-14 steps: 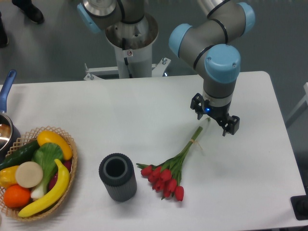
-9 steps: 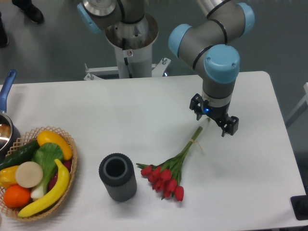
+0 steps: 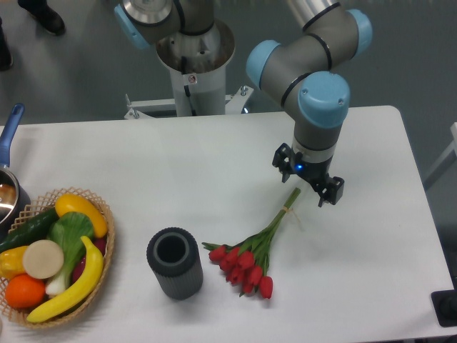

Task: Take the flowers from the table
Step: 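Move the open gripper down toward the green stems of the red tulips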

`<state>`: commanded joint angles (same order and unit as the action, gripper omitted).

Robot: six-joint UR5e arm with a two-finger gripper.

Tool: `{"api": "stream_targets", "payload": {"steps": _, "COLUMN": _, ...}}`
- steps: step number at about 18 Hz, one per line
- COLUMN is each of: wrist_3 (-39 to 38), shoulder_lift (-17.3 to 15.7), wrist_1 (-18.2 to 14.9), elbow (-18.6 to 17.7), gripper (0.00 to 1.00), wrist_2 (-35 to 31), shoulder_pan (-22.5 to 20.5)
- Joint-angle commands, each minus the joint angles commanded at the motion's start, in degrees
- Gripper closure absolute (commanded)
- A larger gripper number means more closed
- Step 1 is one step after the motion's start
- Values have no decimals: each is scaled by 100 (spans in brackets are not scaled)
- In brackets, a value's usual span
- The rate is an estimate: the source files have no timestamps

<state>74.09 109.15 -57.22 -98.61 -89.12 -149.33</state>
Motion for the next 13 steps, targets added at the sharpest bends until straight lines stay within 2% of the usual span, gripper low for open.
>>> {"api": "stream_targets", "payload": {"steps": 3, "wrist_3": 0, "shoulder_lift": 334, "wrist_1": 140, "elbow": 35, "gripper": 0, "wrist_2": 0, "shoulder_pan": 141}}
{"api": "stream_targets", "payload": {"steps": 6, "wrist_3": -87, "shoulder_lift": 501, "wrist_1": 387, "elbow": 9, "gripper": 0, "wrist_2": 0, "shoulder_pan": 264}}
{"api": "stream_targets", "payload": {"steps": 13, "wrist_3": -448, "shoulder_lift": 668, "wrist_1": 396, "elbow": 0, "gripper": 0, "wrist_2": 0, "shoulder_pan": 422}}
